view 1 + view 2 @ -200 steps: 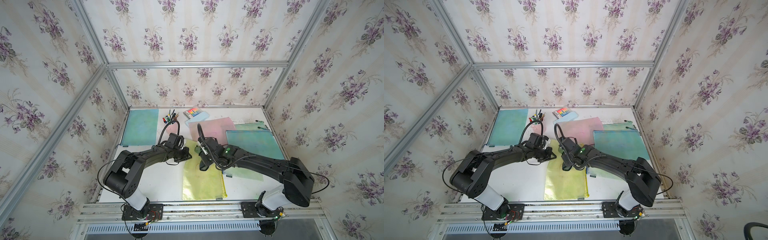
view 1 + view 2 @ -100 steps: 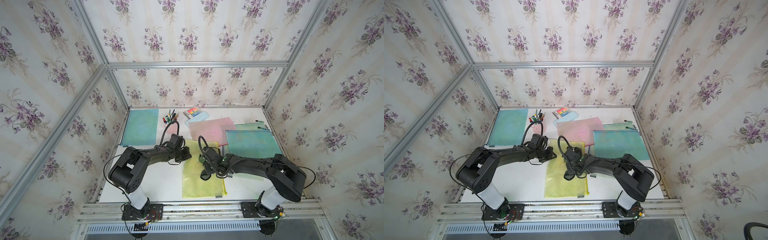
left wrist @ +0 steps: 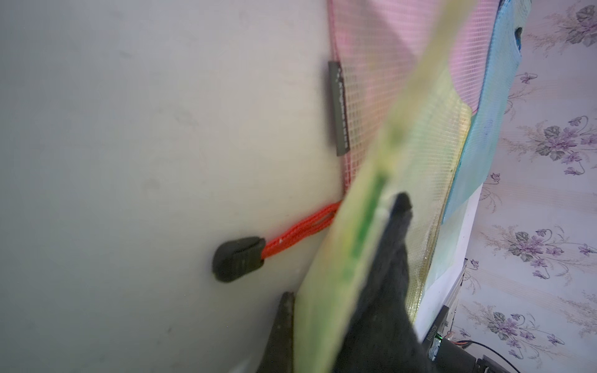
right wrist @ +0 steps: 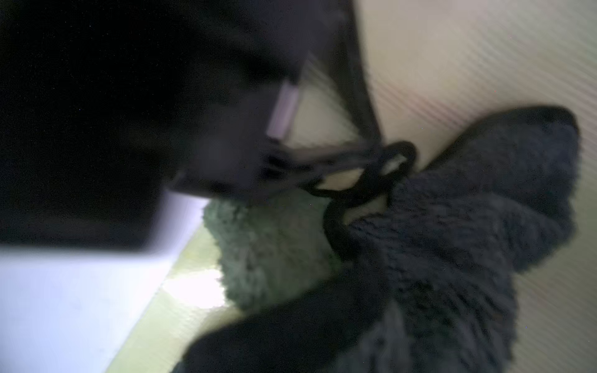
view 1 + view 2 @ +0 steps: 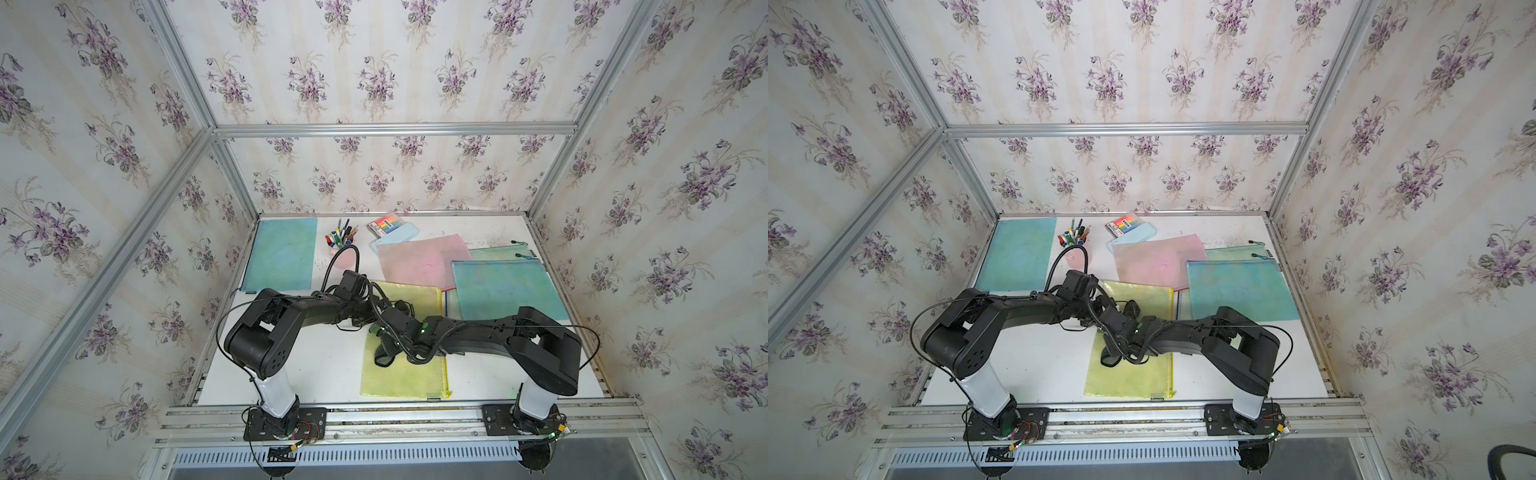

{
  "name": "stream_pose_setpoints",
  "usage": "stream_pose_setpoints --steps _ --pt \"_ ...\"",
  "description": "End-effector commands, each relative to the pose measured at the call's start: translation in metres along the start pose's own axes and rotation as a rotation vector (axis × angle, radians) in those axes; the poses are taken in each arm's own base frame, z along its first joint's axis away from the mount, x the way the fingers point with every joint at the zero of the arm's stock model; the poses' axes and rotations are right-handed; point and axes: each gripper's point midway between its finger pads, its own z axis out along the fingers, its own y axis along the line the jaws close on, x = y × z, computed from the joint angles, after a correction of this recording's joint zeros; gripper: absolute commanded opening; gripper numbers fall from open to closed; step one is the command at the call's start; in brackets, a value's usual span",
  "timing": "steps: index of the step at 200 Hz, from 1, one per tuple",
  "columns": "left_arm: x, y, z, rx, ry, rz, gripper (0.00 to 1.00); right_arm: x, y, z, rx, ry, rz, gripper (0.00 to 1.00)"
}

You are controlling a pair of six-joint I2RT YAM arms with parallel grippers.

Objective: Wipe the document bag
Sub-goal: Wipe the dirt from the document bag.

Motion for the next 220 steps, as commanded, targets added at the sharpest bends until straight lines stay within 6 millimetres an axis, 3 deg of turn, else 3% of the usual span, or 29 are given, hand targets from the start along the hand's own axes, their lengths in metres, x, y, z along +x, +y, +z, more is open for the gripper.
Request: stream_pose_setpoints --steps 1,13,26,46,66,78,94,105,134,150,169,198,208,220 --pt "-0.005 -0.004 -0.002 0.007 -0.027 0.036 0.0 0.03 -0.056 -0.002 0.163 0.058 0.073 0.13" --pt "-0.005 -0.003 -0.003 0.003 -0.023 0.038 0.0 0.028 -0.071 -0.009 0.22 0.042 0.106 0.13" --pt "-0.003 -0.001 -0.004 0.003 -0.023 0.027 0.0 0.021 -0.07 -0.011 0.198 0.027 0.153 0.13" --pt "-0.003 -0.005 -0.006 0.015 -0.006 0.033 0.0 0.003 -0.035 -0.007 0.117 0.021 0.134 0.13" --pt "-0.003 -0.01 -0.006 0.035 -0.002 0.025 0.0 -0.001 0.014 0.003 0.074 0.039 0.045 0.13" --pt "-0.005 -0.011 -0.006 0.054 -0.013 0.005 0.0 0.003 0.025 0.008 0.08 0.06 0.047 0.13" --pt "-0.008 -0.012 -0.008 0.075 -0.013 -0.042 0.0 0.011 0.009 0.006 0.14 0.092 0.135 0.13" --pt "-0.007 -0.014 -0.01 0.079 -0.007 -0.059 0.0 0.014 -0.014 -0.002 0.194 0.094 0.205 0.13" --pt "-0.009 -0.016 -0.016 0.081 -0.028 -0.065 0.0 0.006 -0.073 -0.025 0.286 0.072 0.313 0.14" --pt "-0.012 -0.016 -0.017 0.072 -0.044 -0.074 0.0 -0.005 -0.083 -0.033 0.301 0.044 0.306 0.14" --pt "-0.014 -0.015 -0.017 0.082 -0.067 -0.111 0.0 -0.023 -0.059 -0.032 0.209 0.032 0.247 0.13" --pt "-0.015 -0.014 -0.016 0.061 -0.086 -0.108 0.0 -0.046 0.015 -0.027 0.046 -0.037 0.057 0.14" --pt "-0.015 -0.012 -0.014 0.07 -0.091 -0.131 0.0 -0.041 0.028 -0.015 0.009 -0.012 0.031 0.14" --pt "-0.016 -0.013 -0.011 0.089 -0.097 -0.149 0.0 -0.028 0.028 0.002 0.009 0.033 0.03 0.13"
